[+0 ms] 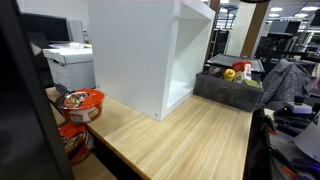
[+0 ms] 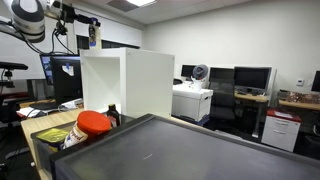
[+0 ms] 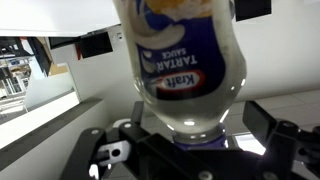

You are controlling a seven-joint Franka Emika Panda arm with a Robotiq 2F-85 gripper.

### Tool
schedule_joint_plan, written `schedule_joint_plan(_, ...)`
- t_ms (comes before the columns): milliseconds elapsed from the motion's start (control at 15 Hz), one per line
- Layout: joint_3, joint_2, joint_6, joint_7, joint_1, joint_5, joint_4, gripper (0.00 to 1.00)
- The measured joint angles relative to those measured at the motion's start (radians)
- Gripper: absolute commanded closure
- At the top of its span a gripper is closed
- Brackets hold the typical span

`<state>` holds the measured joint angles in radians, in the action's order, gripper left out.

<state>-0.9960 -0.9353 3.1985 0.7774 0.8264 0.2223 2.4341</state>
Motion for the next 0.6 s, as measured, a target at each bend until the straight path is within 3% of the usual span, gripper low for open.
schedule_joint_plan(600, 0.018, -0.008, -0.063, -0.044, 0.001, -0.007, -0.031, 0.00)
